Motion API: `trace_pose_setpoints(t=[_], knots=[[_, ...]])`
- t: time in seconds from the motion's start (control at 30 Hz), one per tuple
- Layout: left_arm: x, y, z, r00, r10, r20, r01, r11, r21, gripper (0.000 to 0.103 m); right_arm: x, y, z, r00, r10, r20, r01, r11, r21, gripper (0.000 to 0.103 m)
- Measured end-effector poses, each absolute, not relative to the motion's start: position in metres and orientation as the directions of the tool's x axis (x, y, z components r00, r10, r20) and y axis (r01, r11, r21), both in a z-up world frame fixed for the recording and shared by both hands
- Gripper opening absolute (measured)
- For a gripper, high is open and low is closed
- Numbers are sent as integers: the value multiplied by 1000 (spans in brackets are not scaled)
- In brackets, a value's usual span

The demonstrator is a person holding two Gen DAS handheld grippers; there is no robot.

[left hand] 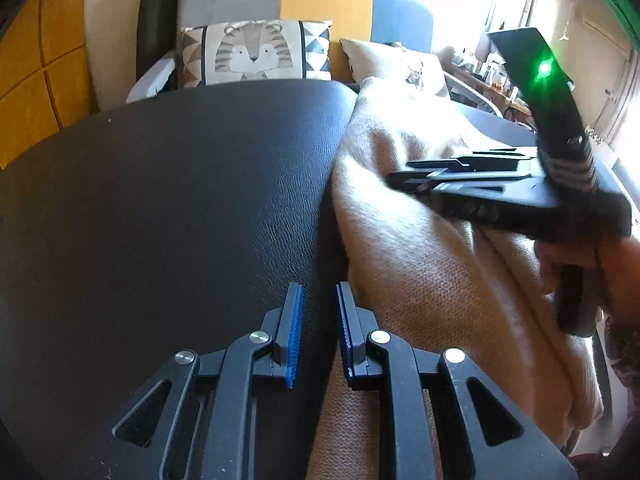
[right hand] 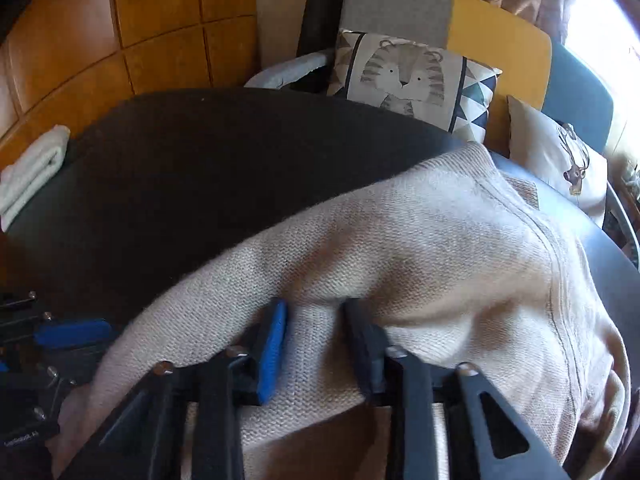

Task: Fold clothes

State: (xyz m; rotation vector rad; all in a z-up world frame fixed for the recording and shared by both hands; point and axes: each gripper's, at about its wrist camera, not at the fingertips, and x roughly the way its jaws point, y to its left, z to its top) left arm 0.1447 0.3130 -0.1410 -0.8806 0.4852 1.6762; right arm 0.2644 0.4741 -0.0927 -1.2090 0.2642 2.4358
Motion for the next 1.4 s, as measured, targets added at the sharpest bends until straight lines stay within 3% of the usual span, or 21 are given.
trace_pose_setpoints(t=[0.1,0.33,0.43,0.53,0.63,0.7,0.77,0.83,0.9,0.93,0.97,1.0,1.03,1.27,1.4], knots=[[144,313,-137,-102,653,-750,-948,-293,-125,18,282,483,-80,-566,314,-762,-466,-885,-18,7],[141,323,-138,-72,637,-768,-949,-280,-144,18,347,523,-67,-499,477,-723,-610,-786,-98,6],[143,331,-143,-30,612,-790,-953,-255,-161,18,382,548,-91,-444,460,-769,-679,-733,-46,5],[153,338,-144,69,607,-792,-958,-182,-223,19,411,563,-102,-499,452,-739,-733,-675,82,6],[164,345,-147,140,591,-794,-960,-114,-254,38,429,570,-106,-563,430,-706,-745,-634,208,12],[172,349,-147,142,587,-797,-969,-82,-233,45,435,575,-107,-600,402,-691,-735,-618,278,14],[182,353,-147,145,584,-799,-977,-43,-209,66,444,578,-109,-633,376,-677,-720,-607,336,15],[199,357,-146,123,572,-811,-988,-4,-153,74,450,579,-109,-666,353,-658,-701,-598,389,16],[214,359,-146,57,576,-815,-998,13,-61,74,454,582,-111,-687,339,-643,-689,-585,428,16],[219,357,-144,59,587,-807,-998,25,-55,63,456,584,-112,-697,332,-635,-683,-578,447,16],[224,356,-143,68,598,-799,-998,38,-57,43,455,584,-113,-699,335,-632,-683,-576,450,16],[226,355,-141,74,603,-795,-997,46,-58,30,454,585,-114,-701,338,-628,-682,-574,453,16],[229,355,-139,74,605,-793,-997,57,-49,8,453,585,-114,-703,340,-625,-682,-571,456,17],[199,359,-95,-69,692,-719,-996,-87,12,7,483,557,-92,-626,547,-556,-777,-500,382,26],[138,364,-55,-175,725,-666,-975,-223,14,7,484,560,-81,-602,553,-575,-794,-487,363,26]])
